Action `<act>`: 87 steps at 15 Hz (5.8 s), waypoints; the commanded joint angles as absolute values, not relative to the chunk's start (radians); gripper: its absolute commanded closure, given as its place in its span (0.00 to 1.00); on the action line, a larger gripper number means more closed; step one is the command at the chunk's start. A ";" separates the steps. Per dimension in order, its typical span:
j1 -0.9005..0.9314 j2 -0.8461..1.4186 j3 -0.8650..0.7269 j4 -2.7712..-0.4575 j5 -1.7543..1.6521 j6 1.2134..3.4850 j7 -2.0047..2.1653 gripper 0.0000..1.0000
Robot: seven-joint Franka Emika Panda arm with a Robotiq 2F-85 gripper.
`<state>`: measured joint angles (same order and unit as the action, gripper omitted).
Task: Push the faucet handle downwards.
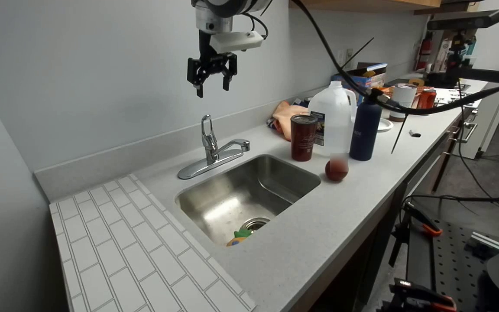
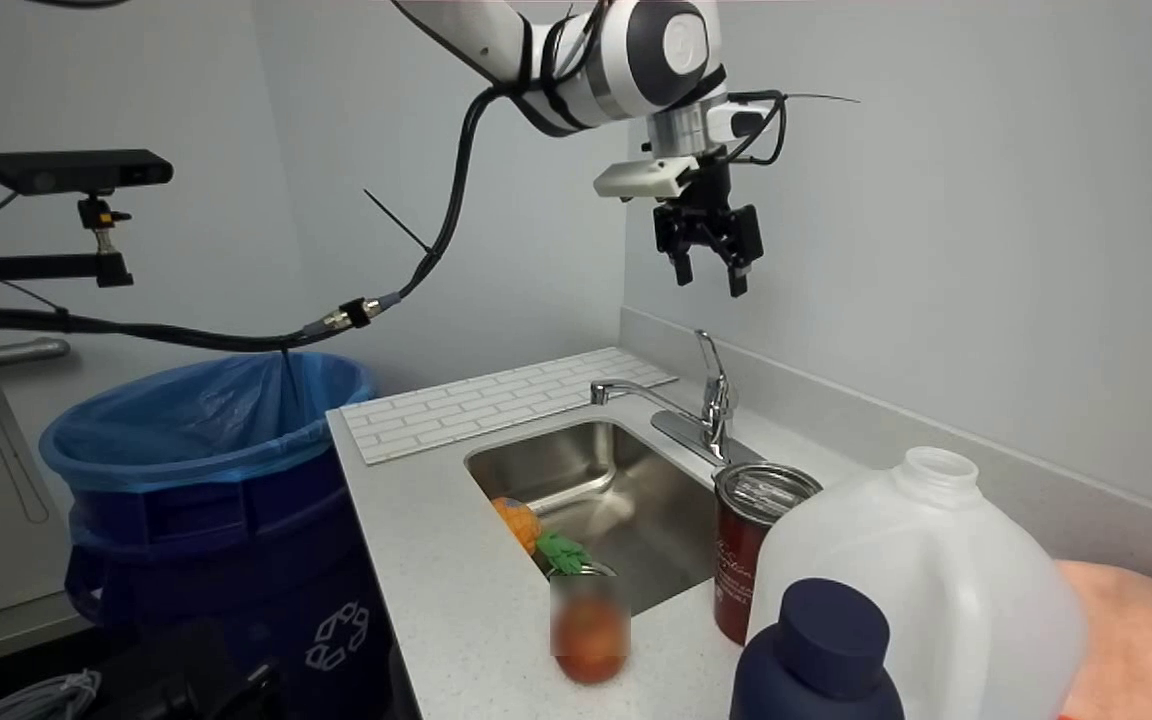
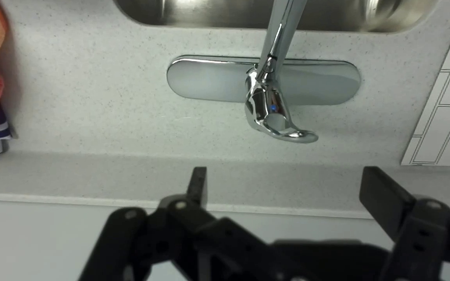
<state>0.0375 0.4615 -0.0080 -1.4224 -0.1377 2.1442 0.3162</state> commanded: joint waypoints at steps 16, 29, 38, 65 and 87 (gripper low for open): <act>0.043 0.677 -0.076 -1.257 -0.139 2.212 0.300 0.00; 0.041 0.707 -0.072 -1.247 -0.114 2.179 0.286 0.00; 0.042 0.644 -0.073 -1.380 -0.118 2.147 0.263 0.00; 0.028 0.580 -0.076 -1.466 -0.070 2.265 0.280 0.00; 0.056 0.032 0.009 -2.084 -0.057 2.338 0.297 0.00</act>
